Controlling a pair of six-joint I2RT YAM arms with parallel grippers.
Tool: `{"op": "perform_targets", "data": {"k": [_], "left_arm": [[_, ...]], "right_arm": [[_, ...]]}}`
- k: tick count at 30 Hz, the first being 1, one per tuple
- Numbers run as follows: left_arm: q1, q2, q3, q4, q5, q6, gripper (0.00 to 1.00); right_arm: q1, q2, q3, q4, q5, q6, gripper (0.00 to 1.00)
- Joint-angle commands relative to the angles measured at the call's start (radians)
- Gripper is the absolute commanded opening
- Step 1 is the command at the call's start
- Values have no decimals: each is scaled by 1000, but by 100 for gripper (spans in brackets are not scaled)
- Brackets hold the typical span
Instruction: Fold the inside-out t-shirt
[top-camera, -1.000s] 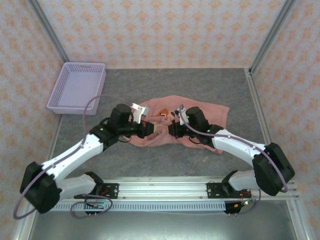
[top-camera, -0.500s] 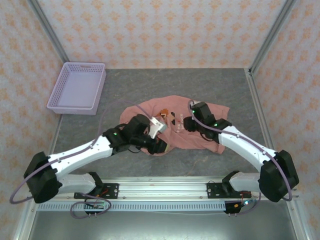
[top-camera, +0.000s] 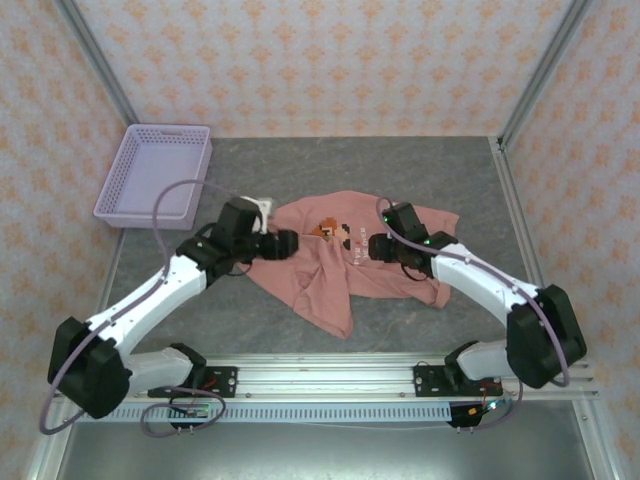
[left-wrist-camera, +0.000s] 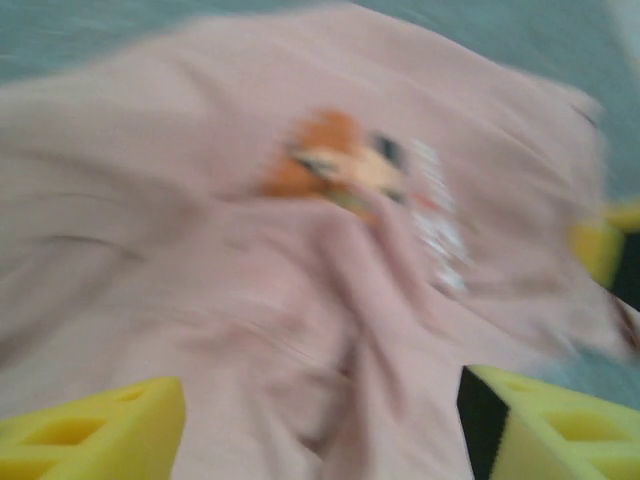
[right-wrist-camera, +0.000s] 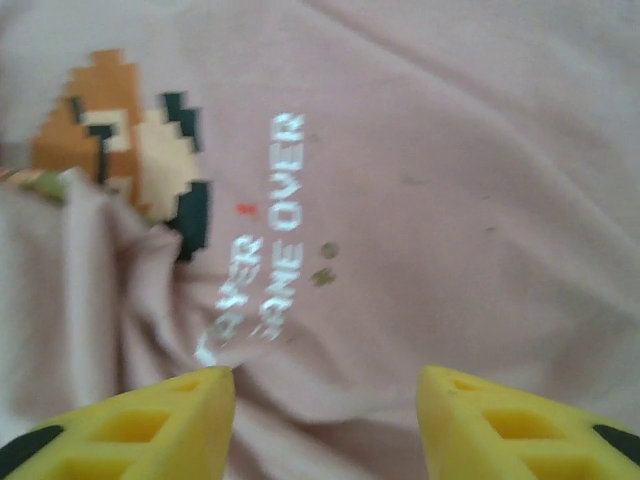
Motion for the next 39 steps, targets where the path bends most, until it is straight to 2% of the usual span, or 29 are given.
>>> {"op": "perform_targets", "data": {"k": [1, 5, 7, 9, 13, 17, 19, 22, 24, 26, 27, 29, 31, 33, 36, 39], "left_arm": [[80, 165, 103, 57, -225, -23, 79], [96, 512, 437, -120, -260, 103, 80], [99, 634, 550, -176, -252, 143, 81], [112, 757, 659, -237, -183, 175, 82], [120, 924, 837, -322, -28, 207, 86], [119, 986, 882, -337, 83, 211, 75], [119, 999, 882, -337, 104, 213, 64], [119, 1031, 905, -348, 128, 218, 42], [121, 1046, 941, -364, 127, 236, 20], [123, 1017, 961, -345, 107, 243, 5], [124, 979, 961, -321, 96, 248, 1], [124, 871, 934, -245, 70, 250, 0], [122, 716, 834, -107, 89, 250, 0], [113, 515, 679, 46, 101, 250, 0], [74, 285, 456, 169, 96, 248, 0], [-33, 94, 215, 222, 37, 273, 0]], "right_arm": [[-172, 134, 104, 117, 5, 52, 53], [-201, 431, 395, -1, -17, -32, 60], [-195, 525, 493, -40, -41, -60, 62], [-186, 599, 578, -72, -36, -96, 67], [-164, 753, 783, -218, 10, -184, 71], [-156, 877, 933, -342, 21, -255, 71], [-155, 913, 977, -368, 2, -269, 65], [-156, 952, 1045, -384, -7, -280, 34], [-155, 956, 1095, -385, 2, -282, 15], [-155, 926, 1129, -368, 29, -292, 2], [-156, 893, 1134, -342, 38, -302, 0], [-159, 816, 1134, -296, 50, -321, 0], [-159, 710, 1082, -240, 55, -348, 0], [-158, 553, 949, -160, 40, -362, 0], [-149, 309, 696, -40, -7, -333, 0], [-118, 82, 418, 15, 7, -266, 0]]}}
